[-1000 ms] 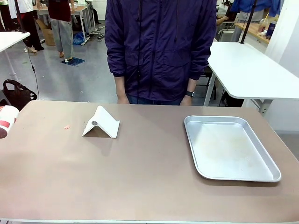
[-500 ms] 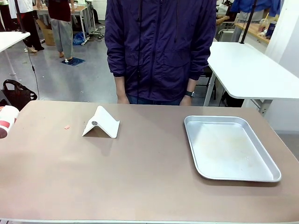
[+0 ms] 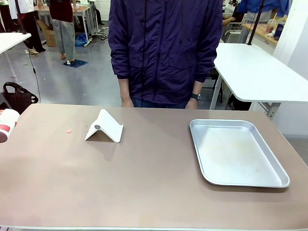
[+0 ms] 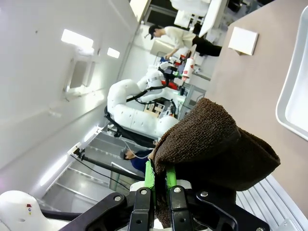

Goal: Clean the surface of the table.
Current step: Return the Lint Roller and towel to their original positions.

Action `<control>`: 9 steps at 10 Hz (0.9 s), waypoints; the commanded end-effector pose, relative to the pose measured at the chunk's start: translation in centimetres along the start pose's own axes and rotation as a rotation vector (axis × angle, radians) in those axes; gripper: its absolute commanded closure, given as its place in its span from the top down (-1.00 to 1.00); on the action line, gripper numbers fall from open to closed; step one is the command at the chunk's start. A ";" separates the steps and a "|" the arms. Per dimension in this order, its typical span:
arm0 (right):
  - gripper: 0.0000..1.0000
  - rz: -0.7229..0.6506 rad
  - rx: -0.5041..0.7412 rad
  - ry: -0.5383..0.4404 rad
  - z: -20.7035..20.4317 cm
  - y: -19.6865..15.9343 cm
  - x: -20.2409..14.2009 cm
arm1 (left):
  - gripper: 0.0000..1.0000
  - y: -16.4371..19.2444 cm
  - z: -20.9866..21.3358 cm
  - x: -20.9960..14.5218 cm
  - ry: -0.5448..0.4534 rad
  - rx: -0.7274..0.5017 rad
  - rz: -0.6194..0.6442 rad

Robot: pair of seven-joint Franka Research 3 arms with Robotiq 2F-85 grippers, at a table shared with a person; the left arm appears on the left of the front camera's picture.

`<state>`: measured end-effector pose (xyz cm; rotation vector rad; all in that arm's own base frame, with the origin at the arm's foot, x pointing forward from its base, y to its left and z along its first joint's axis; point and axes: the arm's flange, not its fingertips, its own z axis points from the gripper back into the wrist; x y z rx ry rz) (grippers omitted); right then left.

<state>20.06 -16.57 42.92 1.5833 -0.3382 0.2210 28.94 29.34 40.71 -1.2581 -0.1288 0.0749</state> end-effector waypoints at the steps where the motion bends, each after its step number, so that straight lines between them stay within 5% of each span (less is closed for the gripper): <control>1: -0.79 0.017 -0.008 -0.021 0.2 0.3 -0.7 | -0.60 0.0 0.0 0.0 0.000 0.000 0.000; 3: -0.79 0.068 -0.086 -0.066 -2.5 2.3 0.5 | -0.60 -3.5 -0.4 -1.4 0.006 0.017 -0.075; 9: -0.79 0.087 -0.210 0.234 -16.6 3.8 5.3 | -0.60 -15.1 -10.3 -2.0 0.029 0.174 -0.181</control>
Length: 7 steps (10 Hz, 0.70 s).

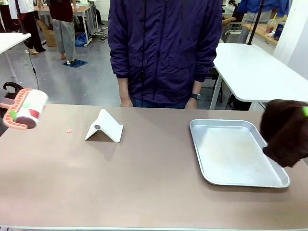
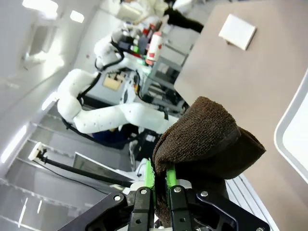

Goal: Clean the surface of the table.
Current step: Return the Lint Roller and towel to their original positions.

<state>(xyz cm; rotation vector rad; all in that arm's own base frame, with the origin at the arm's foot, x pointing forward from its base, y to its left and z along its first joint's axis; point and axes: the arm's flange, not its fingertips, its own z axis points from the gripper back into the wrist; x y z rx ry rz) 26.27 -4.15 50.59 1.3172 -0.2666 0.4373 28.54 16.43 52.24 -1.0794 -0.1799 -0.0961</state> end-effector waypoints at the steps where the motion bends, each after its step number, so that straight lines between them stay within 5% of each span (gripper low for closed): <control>1: -0.79 -0.018 -0.001 0.032 -5.1 0.1 -1.1 | -0.60 -1.3 -2.5 -0.7 0.007 0.021 -0.040; 4: -0.79 -0.023 0.011 -0.020 -5.6 0.0 -0.9 | -0.60 -1.0 -3.4 -0.6 0.011 0.053 -0.023; 5: -0.79 0.010 -0.011 0.072 -3.5 0.2 1.7 | -0.60 -1.8 -3.2 -0.4 0.026 0.041 -0.057; 7: -0.79 0.010 -0.011 0.072 -3.5 0.2 1.7 | -0.60 -1.8 -3.2 -0.4 0.026 0.041 -0.057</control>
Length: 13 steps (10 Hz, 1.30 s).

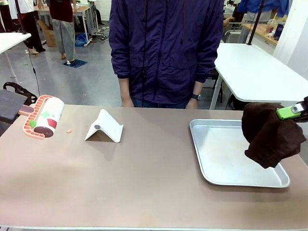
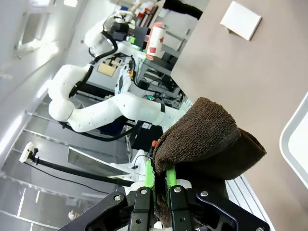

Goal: Clean the surface of the table.
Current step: Return the Lint Roller and towel to their original positions.

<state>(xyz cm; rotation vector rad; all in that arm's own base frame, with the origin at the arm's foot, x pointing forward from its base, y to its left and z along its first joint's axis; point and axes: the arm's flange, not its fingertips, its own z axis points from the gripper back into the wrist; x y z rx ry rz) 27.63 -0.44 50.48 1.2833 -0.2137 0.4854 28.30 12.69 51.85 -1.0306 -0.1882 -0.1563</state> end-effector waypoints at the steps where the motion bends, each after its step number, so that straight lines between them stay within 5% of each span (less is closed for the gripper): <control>1: -0.79 0.004 0.005 0.000 0.1 0.2 -0.1 | -0.60 -0.3 0.3 -0.1 0.000 -0.002 0.000; 13: -0.79 -0.004 -0.001 0.011 -0.7 -0.2 0.7 | -0.60 0.0 0.0 0.0 0.001 0.000 -0.001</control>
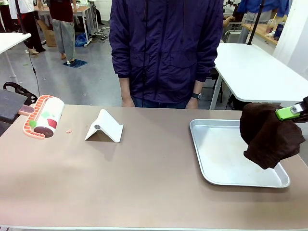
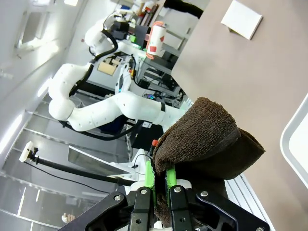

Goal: Clean the surface of the table.
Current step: Return the Lint Roller and towel to their original positions.

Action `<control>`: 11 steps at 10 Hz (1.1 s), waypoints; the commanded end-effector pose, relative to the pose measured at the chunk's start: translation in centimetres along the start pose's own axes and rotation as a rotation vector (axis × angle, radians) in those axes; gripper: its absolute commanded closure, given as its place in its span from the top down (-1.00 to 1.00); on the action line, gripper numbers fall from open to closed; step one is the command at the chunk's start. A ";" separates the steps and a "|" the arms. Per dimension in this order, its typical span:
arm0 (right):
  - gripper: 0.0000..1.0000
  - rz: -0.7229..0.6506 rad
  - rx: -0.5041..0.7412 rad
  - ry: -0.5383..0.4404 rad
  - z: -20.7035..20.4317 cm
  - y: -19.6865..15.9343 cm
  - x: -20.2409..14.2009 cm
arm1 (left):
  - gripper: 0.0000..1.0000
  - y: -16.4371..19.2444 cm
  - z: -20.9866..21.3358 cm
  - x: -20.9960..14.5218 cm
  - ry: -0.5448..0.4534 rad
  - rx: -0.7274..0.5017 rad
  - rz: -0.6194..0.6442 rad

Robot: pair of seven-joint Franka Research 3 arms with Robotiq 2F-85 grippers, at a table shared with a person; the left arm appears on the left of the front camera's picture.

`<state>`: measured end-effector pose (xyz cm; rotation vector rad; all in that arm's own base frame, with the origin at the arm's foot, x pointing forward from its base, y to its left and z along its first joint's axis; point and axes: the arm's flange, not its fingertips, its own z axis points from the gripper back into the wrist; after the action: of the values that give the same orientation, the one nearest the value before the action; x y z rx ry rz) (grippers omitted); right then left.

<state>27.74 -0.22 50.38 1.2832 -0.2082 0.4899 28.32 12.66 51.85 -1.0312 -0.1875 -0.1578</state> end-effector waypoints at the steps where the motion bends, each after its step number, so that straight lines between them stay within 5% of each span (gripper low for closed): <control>1: -0.79 -0.002 -0.002 0.021 -2.0 -0.4 2.2 | -0.60 -1.3 -1.6 1.2 -0.014 0.023 0.032; 2: -0.79 0.000 -0.012 0.036 -3.9 -0.9 4.1 | -0.60 -3.0 -3.7 3.4 -0.081 0.067 0.039; 5: -0.79 0.006 -0.045 0.011 -10.8 -3.4 9.2 | -0.60 -7.1 -9.6 9.0 -0.035 0.218 0.048; 8: -0.79 0.018 -0.127 -0.093 -16.8 -7.1 13.3 | -0.60 -8.7 -15.7 12.2 -0.001 0.392 0.036; 11: -0.79 0.044 -0.159 -0.067 -22.1 -12.0 14.5 | -0.60 -9.2 -21.1 14.7 -0.037 0.536 -0.024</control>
<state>42.01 20.27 40.93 1.1318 -0.2776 0.4434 41.33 -9.79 52.37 -0.5565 -0.2446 -0.1254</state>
